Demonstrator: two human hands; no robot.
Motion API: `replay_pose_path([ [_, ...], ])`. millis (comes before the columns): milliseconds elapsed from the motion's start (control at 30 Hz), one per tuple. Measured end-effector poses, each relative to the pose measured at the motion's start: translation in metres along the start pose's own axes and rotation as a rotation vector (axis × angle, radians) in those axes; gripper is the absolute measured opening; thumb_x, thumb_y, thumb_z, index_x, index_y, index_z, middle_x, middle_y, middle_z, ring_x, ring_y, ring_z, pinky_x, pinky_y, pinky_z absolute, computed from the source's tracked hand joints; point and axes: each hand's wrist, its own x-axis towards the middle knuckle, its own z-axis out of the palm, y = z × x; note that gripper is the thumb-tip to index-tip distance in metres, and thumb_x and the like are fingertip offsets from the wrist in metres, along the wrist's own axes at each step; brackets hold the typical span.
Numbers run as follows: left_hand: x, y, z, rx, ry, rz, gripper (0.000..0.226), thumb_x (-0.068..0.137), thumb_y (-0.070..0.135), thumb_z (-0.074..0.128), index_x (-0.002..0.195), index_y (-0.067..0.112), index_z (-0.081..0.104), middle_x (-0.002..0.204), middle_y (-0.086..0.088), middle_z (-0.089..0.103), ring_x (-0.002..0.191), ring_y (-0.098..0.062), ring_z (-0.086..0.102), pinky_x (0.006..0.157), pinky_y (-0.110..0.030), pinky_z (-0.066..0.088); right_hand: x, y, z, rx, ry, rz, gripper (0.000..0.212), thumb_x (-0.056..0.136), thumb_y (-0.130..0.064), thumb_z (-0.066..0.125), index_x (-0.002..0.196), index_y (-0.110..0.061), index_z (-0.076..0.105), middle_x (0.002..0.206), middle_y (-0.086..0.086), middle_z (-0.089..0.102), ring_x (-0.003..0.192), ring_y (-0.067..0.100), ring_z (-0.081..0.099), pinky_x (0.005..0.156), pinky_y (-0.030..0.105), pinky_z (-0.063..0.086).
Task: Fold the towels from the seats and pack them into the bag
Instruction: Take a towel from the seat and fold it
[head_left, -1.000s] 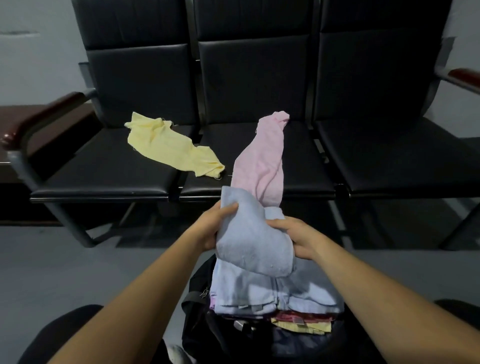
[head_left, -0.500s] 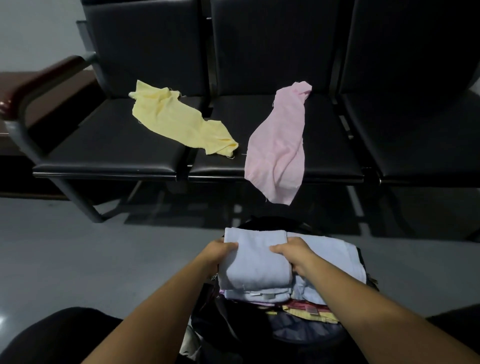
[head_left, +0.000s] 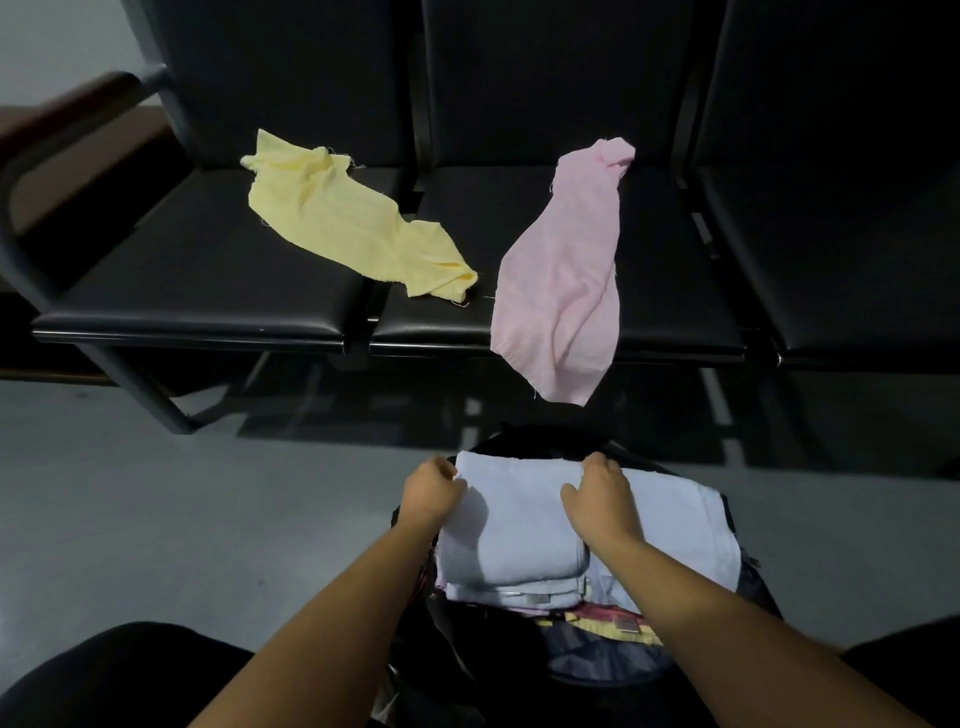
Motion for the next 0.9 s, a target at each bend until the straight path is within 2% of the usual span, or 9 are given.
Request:
replay_pose_path([
  [67,-0.005,0.02,-0.009,-0.054,0.041,0.09,0.004,0.094,0.016,0.06,0.096,0.012,0.061,0.092,-0.001,0.063,0.089,-0.02,0.057,0.071,-0.026,0.038,0.0,-0.014,-0.016,0.005,0.014,-0.07,0.025,0.093,-0.012,0.059,0.115,-0.001,0.059,0.121,0.018,0.056,0.108,0.036,0.058,0.092,0.04,0.05],
  [233,-0.012,0.098,-0.048,-0.179,0.037,0.279,0.007,0.093,0.016,0.059,0.096,0.014,0.065,0.087,-0.004,0.069,0.069,-0.014,0.061,0.059,-0.021,0.05,0.022,-0.067,-0.083,0.12,0.061,-0.159,0.015,0.085,-0.006,0.055,0.077,0.004,0.062,0.084,0.017,0.066,0.076,0.032,0.061,0.071,0.044,0.054],
  [367,-0.002,0.144,-0.074,-0.078,0.075,0.409,0.003,0.094,0.018,0.061,0.094,0.015,0.062,0.083,0.004,0.064,0.069,-0.008,0.056,0.054,-0.019,0.04,0.051,-0.093,-0.127,0.161,0.145,-0.169,0.021,0.086,-0.007,0.055,0.066,-0.001,0.05,0.07,0.011,0.057,0.064,0.028,0.053,0.054,0.033,0.043],
  [467,0.015,0.157,-0.075,-0.031,0.09,0.363,0.015,0.094,0.026,0.063,0.095,0.012,0.06,0.083,0.004,0.06,0.076,-0.012,0.055,0.057,-0.023,0.037,0.074,-0.095,-0.133,0.156,0.155,-0.068,0.021,0.091,-0.021,0.062,0.081,-0.007,0.051,0.089,0.015,0.055,0.066,0.024,0.052,0.049,0.028,0.035],
  [533,0.026,0.159,-0.066,0.018,0.039,0.279,0.033,0.094,0.039,0.064,0.083,0.009,0.054,0.075,-0.001,0.055,0.068,-0.016,0.052,0.052,-0.027,0.034,0.082,-0.091,-0.126,0.155,0.134,0.06,0.049,0.091,-0.036,0.067,0.12,-0.001,0.05,0.122,0.021,0.054,0.093,0.035,0.062,0.064,0.032,0.046],
  [600,0.033,0.159,-0.053,-0.007,-0.01,0.168,0.045,0.092,0.049,0.065,0.081,0.008,0.052,0.072,-0.003,0.051,0.067,-0.019,0.051,0.05,-0.03,0.032,0.084,-0.087,-0.114,0.128,0.162,0.134,0.07,0.089,-0.044,0.071,0.133,0.001,0.04,0.133,0.022,0.052,0.109,0.041,0.062,0.075,0.039,0.049],
  [667,0.04,0.163,-0.042,-0.137,-0.005,0.079,0.043,0.091,0.047,0.067,0.089,0.006,0.054,0.079,-0.006,0.057,0.069,-0.019,0.054,0.05,-0.029,0.035,0.082,-0.084,-0.107,0.095,0.221,0.15,0.069,0.088,-0.044,0.074,0.13,0.001,0.041,0.13,0.023,0.058,0.112,0.043,0.062,0.076,0.04,0.049],
  [767,0.044,0.166,-0.034,-0.208,0.06,0.023,0.036,0.092,0.037,0.068,0.094,0.003,0.056,0.089,-0.014,0.069,0.063,-0.019,0.062,0.048,-0.027,0.041,0.08,-0.079,-0.109,0.012,0.309,0.126,0.049,0.092,-0.037,0.073,0.119,0.0,0.054,0.121,0.02,0.065,0.11,0.041,0.064,0.072,0.035,0.04],
  [900,0.044,0.159,-0.038,-0.179,0.111,0.01,0.03,0.089,0.033,0.072,0.086,0.004,0.063,0.081,-0.01,0.072,0.051,-0.016,0.064,0.049,-0.029,0.05,0.087,-0.069,-0.11,0.093,0.332,0.096,0.023,0.094,-0.028,0.071,0.095,-0.006,0.065,0.102,0.014,0.069,0.094,0.038,0.065,0.068,0.033,0.039],
])
